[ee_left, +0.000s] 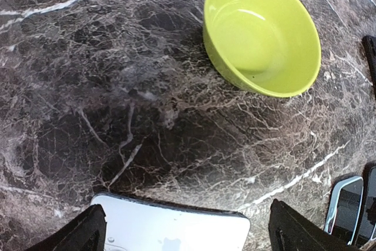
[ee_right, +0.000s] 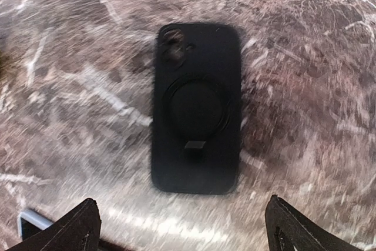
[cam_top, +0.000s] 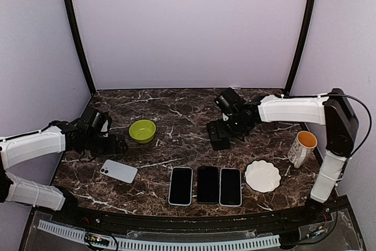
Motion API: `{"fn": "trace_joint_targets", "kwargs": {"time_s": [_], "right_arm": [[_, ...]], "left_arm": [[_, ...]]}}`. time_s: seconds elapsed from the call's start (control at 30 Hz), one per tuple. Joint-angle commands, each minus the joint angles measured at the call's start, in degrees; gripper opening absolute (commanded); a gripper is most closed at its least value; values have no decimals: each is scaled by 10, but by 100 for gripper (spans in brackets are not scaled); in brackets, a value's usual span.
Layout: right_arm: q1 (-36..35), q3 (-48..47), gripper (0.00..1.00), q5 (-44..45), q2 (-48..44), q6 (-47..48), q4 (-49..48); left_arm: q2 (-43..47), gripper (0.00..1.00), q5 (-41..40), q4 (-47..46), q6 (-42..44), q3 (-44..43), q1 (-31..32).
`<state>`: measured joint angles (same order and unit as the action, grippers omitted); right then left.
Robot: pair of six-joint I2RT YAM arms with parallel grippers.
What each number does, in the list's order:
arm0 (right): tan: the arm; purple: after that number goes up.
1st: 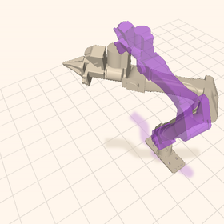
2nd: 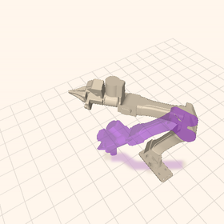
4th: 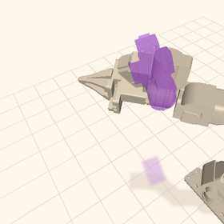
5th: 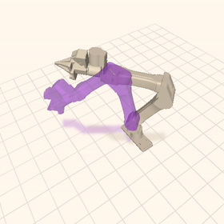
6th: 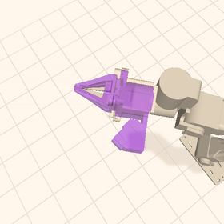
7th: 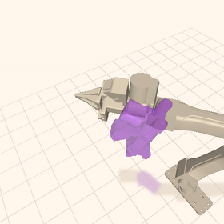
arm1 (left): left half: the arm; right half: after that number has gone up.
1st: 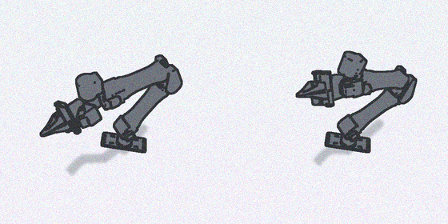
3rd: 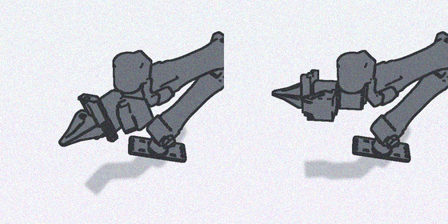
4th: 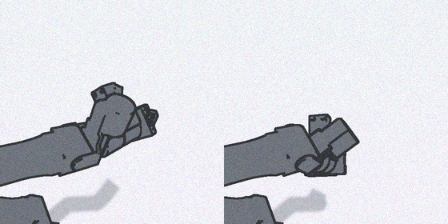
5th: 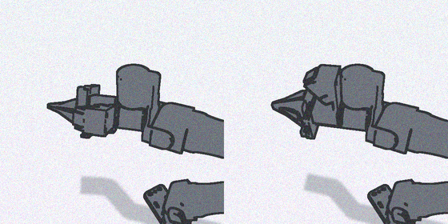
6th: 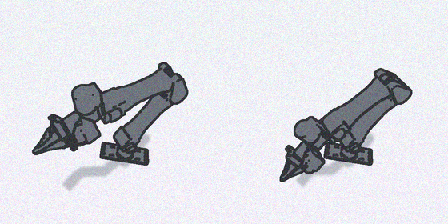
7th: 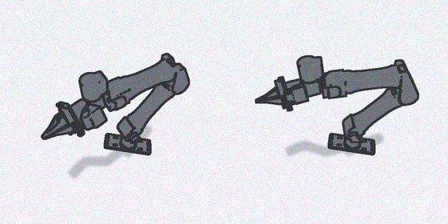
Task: Put the phone into the phone case
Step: Pick up the phone case from the center of the board.
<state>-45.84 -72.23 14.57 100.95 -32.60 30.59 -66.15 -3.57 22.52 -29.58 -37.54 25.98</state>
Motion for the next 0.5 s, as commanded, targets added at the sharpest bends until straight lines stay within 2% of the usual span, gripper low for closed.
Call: {"fn": "trace_joint_targets", "kwargs": {"time_s": [0.0, 0.17, 0.3, 0.47], "right_arm": [[48, -78, 99, -36, 88, 96, 23], [74, -150, 98, -64, 161, 118, 35], [74, -216, 99, -90, 227, 120, 61], [73, -219, 99, -92, 263, 107, 76]], "left_arm": [[21, 98, 0, 12, -31, 0, -10], [4, 98, -16, 18, -26, -19, -12], [-22, 97, 4, 2, -20, -24, -14], [-35, 95, 21, -15, -8, -34, -15]]}}
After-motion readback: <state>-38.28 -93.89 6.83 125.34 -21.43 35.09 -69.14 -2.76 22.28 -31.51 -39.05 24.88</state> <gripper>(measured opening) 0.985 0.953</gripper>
